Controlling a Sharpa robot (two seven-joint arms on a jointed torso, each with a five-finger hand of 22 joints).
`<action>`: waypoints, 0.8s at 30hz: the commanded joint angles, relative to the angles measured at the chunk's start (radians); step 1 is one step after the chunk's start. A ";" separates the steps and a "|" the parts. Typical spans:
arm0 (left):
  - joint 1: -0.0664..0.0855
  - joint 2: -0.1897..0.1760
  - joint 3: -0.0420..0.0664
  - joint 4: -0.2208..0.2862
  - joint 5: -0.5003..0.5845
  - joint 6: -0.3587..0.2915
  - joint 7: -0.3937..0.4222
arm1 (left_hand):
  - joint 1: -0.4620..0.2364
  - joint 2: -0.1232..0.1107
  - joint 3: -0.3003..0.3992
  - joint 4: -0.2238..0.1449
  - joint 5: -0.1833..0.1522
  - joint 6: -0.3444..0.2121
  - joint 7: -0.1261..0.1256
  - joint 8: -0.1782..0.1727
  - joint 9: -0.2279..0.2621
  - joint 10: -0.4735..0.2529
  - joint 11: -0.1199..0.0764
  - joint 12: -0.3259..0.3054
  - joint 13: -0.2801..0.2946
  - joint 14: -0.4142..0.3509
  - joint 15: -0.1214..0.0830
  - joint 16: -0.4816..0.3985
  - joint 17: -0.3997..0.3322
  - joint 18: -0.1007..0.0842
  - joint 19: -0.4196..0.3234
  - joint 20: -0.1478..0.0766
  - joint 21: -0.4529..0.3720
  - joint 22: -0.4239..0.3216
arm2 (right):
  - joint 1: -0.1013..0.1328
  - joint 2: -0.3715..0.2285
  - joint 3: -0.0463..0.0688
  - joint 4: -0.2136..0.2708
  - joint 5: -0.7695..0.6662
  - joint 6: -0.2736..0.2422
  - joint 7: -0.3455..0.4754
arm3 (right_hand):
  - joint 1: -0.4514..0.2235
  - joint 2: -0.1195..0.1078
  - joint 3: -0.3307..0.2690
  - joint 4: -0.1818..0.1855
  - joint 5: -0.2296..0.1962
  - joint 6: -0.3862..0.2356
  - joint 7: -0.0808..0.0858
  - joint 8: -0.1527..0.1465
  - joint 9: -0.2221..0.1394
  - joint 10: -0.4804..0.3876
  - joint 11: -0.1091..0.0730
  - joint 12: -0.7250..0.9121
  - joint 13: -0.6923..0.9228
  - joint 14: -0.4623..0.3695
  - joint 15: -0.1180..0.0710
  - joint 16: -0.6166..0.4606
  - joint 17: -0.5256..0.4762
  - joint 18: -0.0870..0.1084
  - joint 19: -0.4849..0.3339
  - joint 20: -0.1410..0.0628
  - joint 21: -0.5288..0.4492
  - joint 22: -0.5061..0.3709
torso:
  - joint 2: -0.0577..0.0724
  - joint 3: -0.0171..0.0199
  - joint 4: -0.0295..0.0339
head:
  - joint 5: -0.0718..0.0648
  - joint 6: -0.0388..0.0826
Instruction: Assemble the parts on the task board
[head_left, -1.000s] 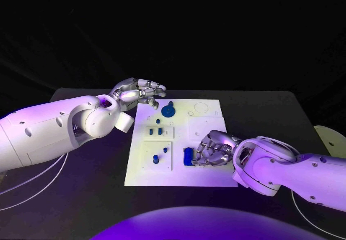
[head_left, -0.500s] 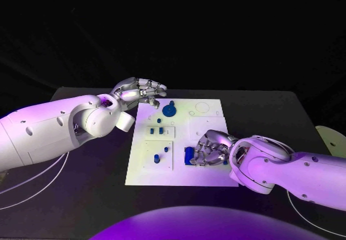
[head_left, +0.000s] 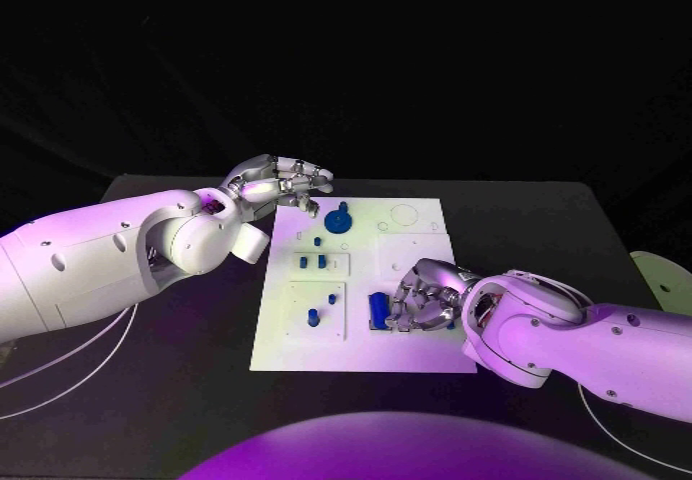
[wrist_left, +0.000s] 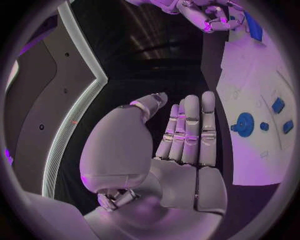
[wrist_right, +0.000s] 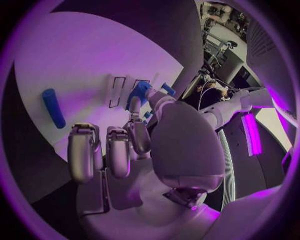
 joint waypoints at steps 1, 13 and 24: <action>0.000 0.001 0.001 0.002 0.004 0.013 0.005 | -0.002 0.007 0.004 -0.002 0.005 -0.009 0.000 0.007 0.001 -0.006 0.000 0.006 -0.001 -0.008 -0.002 0.003 -0.002 0.010 0.005 -0.002 -0.004 0.000 | -0.001 -0.001 0.000 0.001 -0.025 0.003 -0.004 | 0.011 0.002 0.004 0.000 0.002 0.001 -0.004 0.006 0.001 0.002 -0.005 0.003 0.031 0.095 -0.008 0.003 0.209 -0.018 0.056 -0.007 0.005 0.226 | -0.001 0.0005 0.0002 | 0.001 0.000; 0.000 0.000 0.001 0.001 0.004 0.017 0.005 | -0.002 0.007 0.005 -0.003 0.004 -0.010 0.001 0.008 0.002 -0.007 0.001 0.008 -0.001 -0.009 -0.002 0.004 -0.002 0.009 0.006 -0.002 -0.005 0.001 | -0.001 0.003 0.000 0.001 -0.015 0.021 0.011 | -0.037 -0.026 -0.032 0.036 -0.091 -0.019 0.011 -0.004 0.024 -0.014 0.007 -0.040 0.005 0.090 0.002 -0.005 0.186 -0.010 0.041 0.000 -0.031 0.216 | 0.000 -0.0014 -0.0006 | 0.000 0.000; 0.000 -0.002 0.001 0.002 0.004 0.016 0.005 | -0.002 0.007 0.005 -0.003 0.004 -0.010 0.001 0.008 0.002 -0.007 0.001 0.008 -0.001 -0.009 -0.002 0.004 -0.002 0.009 0.006 -0.002 -0.005 0.001 | -0.001 0.000 0.000 0.002 -0.032 0.014 0.011 | -0.037 0.026 -0.241 0.046 -0.091 -0.028 0.016 -0.018 0.048 -0.021 0.013 -0.060 -0.006 0.090 0.008 -0.006 0.186 -0.008 0.039 0.007 -0.040 0.214 | 0.000 0.0000 -0.0001 | 0.000 0.000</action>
